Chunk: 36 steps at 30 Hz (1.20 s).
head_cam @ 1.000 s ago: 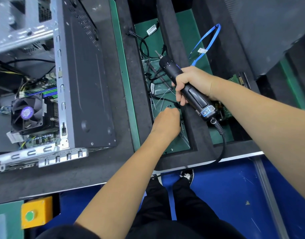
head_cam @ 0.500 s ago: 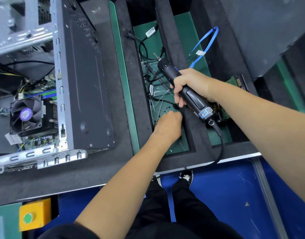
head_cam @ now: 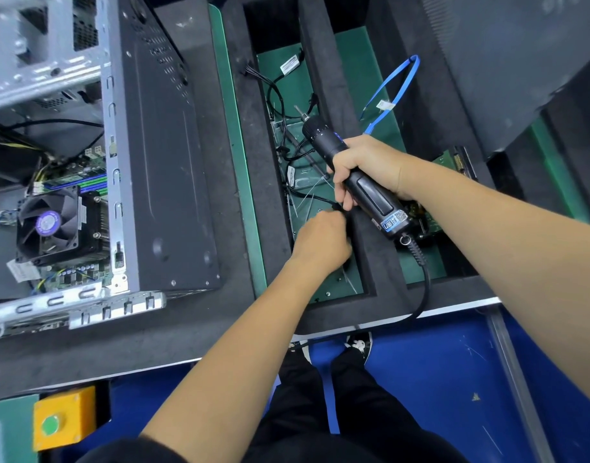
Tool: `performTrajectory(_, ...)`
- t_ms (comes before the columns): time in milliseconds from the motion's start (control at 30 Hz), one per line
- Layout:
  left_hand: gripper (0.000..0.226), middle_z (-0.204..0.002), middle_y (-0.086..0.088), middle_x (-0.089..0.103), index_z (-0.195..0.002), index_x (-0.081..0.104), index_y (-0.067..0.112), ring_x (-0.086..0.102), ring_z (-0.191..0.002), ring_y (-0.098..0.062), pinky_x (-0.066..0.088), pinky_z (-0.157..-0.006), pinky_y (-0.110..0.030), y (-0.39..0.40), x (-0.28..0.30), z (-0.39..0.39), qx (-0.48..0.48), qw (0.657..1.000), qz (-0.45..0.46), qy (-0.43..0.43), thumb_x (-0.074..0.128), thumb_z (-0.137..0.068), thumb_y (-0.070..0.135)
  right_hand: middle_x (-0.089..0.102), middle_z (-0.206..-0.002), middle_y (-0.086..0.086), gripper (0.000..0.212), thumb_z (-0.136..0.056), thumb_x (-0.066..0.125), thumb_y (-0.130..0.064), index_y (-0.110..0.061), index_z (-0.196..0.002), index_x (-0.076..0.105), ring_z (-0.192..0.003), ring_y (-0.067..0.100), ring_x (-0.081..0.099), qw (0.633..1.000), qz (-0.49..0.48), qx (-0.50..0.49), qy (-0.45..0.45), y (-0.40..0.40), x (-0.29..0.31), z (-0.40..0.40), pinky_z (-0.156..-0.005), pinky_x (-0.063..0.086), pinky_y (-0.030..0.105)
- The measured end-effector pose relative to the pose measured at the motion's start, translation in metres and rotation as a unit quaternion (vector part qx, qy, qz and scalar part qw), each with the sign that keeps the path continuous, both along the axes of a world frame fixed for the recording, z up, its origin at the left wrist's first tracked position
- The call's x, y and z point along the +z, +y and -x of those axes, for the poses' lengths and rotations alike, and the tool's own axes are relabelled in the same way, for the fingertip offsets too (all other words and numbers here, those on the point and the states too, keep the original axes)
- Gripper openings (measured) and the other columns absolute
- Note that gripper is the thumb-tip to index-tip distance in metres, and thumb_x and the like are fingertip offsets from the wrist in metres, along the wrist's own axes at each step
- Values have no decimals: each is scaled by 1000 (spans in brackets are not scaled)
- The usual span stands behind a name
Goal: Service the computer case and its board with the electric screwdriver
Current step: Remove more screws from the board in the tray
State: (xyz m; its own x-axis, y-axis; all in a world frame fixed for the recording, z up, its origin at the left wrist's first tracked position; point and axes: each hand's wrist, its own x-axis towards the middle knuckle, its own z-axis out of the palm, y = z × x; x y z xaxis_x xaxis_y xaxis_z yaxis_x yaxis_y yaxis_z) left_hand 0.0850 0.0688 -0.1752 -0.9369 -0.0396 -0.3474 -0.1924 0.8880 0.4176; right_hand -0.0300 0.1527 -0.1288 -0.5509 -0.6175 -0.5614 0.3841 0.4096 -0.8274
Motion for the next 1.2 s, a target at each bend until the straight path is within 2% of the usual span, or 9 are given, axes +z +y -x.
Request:
performTrajectory(67, 21, -98, -15, 54, -100, 56, 3, 55, -86, -33, 40, -65, -34, -8, 6, 9, 53, 998, -26, 16, 55, -79, 0, 65, -61, 21, 10, -77, 51, 2, -6, -82, 48, -45, 29, 61, 1000, -1, -5, -1, 0, 0, 0, -46, 49, 24)
performTrajectory(133, 27, -99, -12, 53, -102, 56, 7, 55, -89, -30, 42, -68, -34, -18, 10, 22, 67, 997, -27, 4, 52, -78, -3, 65, -60, 21, 11, -75, 53, 0, -6, -83, 48, -45, 29, 61, 1000, 1, -4, -4, 0, 2, 0, -46, 49, 24)
performTrajectory(233, 30, -108, -12, 57, -106, 56, 9, 58, -97, -31, 49, -81, -38, -27, 13, 37, 29, 998, -2, -57, 48, -79, -2, 64, -60, 20, 27, -63, 55, -8, -6, -90, 50, -45, 29, 60, 1000, 0, -1, -7, -1, 3, 0, -45, 48, 22)
performTrajectory(333, 30, -109, -11, 58, -106, 54, 10, 59, -98, -31, 50, -86, -40, -26, 10, 40, 1, 995, -7, -98, 51, -78, 0, 64, -59, 19, 27, -60, 55, -9, -5, -86, 50, -45, 28, 61, 1000, -3, -1, -6, -2, 4, -1, -45, 48, 21)
performTrajectory(533, 33, -105, -10, 57, -108, 53, 13, 59, -97, -32, 47, -76, -36, -23, 2, 35, 6, 997, 4, -77, 49, -80, -3, 65, -61, 20, 25, -60, 57, -10, -5, -83, 50, -46, 29, 62, 1000, -5, -2, -3, -2, 3, 0, -45, 49, 23)
performTrajectory(700, 36, -113, -11, 54, -115, 52, 12, 57, -103, -31, 45, -75, -34, -28, 6, 40, -11, 993, 64, -100, 49, -81, -1, 65, -60, 20, 26, -60, 55, -10, -4, -85, 50, -46, 29, 61, 1000, -4, -1, -3, -1, 2, -1, -45, 48, 24)
performTrajectory(867, 34, -116, -14, 55, -118, 53, 9, 57, -105, -34, 42, -71, -36, -36, 18, 54, -11, 990, 141, -18, 48, -85, 2, 65, -58, 17, 27, -61, 54, -11, -4, -87, 51, -45, 28, 61, 1000, 1, 1, -3, 0, 3, -1, -45, 47, 22)
performTrajectory(1100, 36, -116, -8, 57, -120, 51, 14, 59, -105, -30, 41, -69, -34, -36, 16, 48, -80, 977, 192, -44, 48, -86, 4, 64, -59, 17, 27, -59, 54, -11, -6, -85, 49, -46, 28, 61, 1000, -2, -3, -11, -1, 3, -1, -45, 46, 21)
performTrajectory(1200, 37, -114, -7, 57, -119, 52, 15, 58, -105, -29, 41, -69, -34, -31, 12, 42, -77, 981, 169, -61, 51, -84, 4, 65, -60, 18, 30, -59, 54, -11, -6, -88, 49, -46, 29, 61, 1000, -3, -2, -13, -1, 3, 1, -45, 47, 22)
